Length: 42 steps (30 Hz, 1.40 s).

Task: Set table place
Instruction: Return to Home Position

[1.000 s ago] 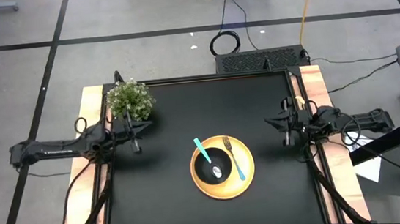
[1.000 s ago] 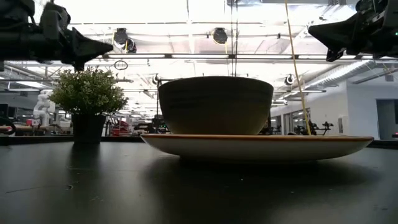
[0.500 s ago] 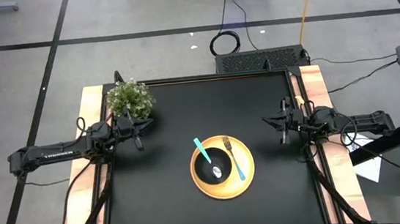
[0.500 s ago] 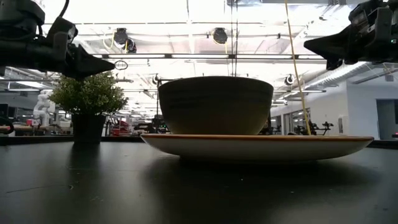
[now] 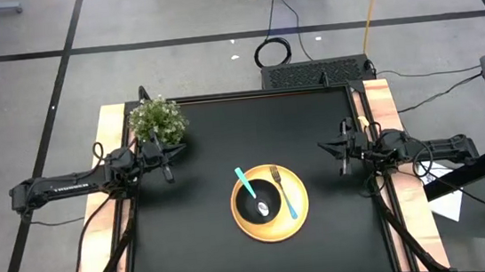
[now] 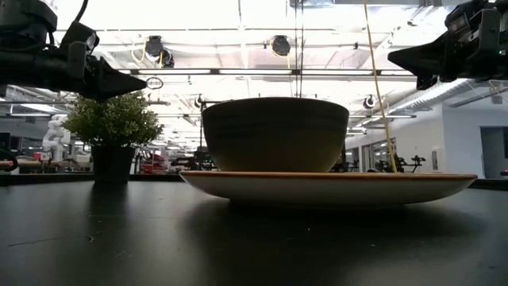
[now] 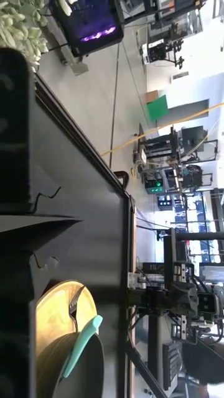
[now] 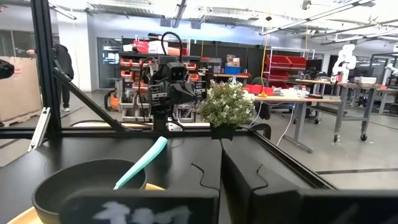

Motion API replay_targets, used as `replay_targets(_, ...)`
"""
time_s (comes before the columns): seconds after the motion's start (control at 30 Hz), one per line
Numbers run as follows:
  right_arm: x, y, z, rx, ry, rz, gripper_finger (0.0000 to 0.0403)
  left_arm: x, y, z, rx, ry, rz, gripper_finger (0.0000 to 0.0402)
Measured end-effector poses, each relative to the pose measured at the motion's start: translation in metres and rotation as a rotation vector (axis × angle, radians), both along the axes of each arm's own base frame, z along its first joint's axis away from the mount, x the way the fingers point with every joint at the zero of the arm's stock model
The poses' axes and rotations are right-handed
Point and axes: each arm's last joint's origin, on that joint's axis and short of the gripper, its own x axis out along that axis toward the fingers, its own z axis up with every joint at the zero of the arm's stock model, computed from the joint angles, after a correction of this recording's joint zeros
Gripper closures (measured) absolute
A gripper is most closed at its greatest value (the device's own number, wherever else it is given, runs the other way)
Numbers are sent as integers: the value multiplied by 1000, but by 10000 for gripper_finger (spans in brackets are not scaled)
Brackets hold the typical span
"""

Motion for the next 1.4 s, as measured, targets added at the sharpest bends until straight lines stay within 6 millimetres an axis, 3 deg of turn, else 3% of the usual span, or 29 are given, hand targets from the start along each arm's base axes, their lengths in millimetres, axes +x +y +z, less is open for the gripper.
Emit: replay_targets(1.4,0,0,0,-1,0,1,403,0,0,0,1,0,1,376)
